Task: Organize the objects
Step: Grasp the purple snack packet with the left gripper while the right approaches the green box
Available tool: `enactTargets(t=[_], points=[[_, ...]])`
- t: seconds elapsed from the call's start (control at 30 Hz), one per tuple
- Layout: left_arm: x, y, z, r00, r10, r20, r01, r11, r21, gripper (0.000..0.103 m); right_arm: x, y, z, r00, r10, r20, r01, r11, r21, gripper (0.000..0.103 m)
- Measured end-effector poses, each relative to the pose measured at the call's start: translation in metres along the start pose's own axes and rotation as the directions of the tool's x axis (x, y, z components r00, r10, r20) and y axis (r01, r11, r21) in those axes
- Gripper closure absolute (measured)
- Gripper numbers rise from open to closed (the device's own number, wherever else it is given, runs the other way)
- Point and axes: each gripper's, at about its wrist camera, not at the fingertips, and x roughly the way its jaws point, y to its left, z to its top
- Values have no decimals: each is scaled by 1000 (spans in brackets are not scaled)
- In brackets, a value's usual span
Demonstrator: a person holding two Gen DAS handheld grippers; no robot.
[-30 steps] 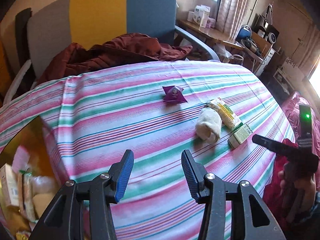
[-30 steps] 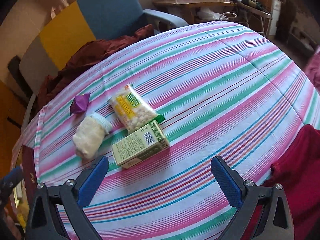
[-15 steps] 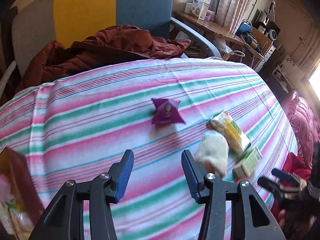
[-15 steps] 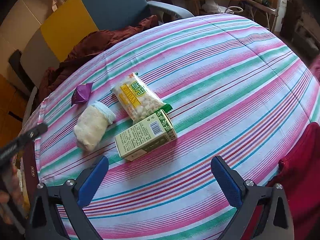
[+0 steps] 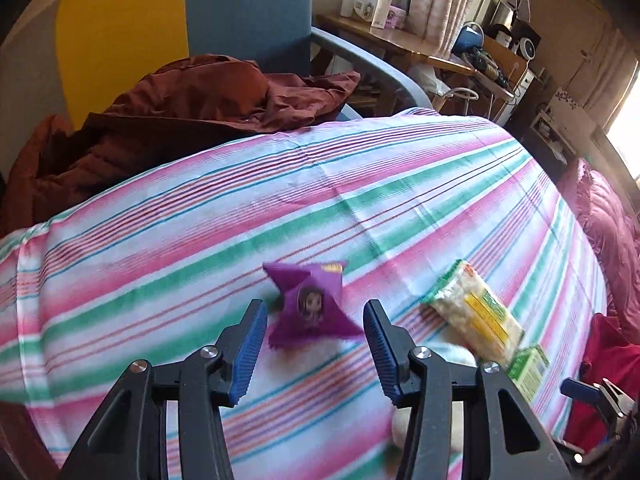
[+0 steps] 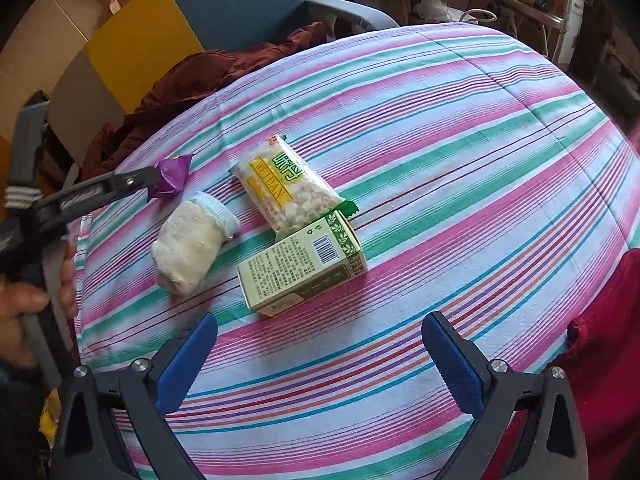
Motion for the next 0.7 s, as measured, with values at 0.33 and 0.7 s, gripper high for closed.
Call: enactTargets(t=[0.33, 0.7], points=[[36, 3, 7, 1000, 25, -3, -25, 1000, 14, 62, 1, -1, 0, 1000, -13, 5, 14, 1000, -13, 0], [4, 15, -47, 998, 64, 25, -63, 997, -46, 67, 1, -2, 4, 998, -39, 39, 41, 998, -44, 0]])
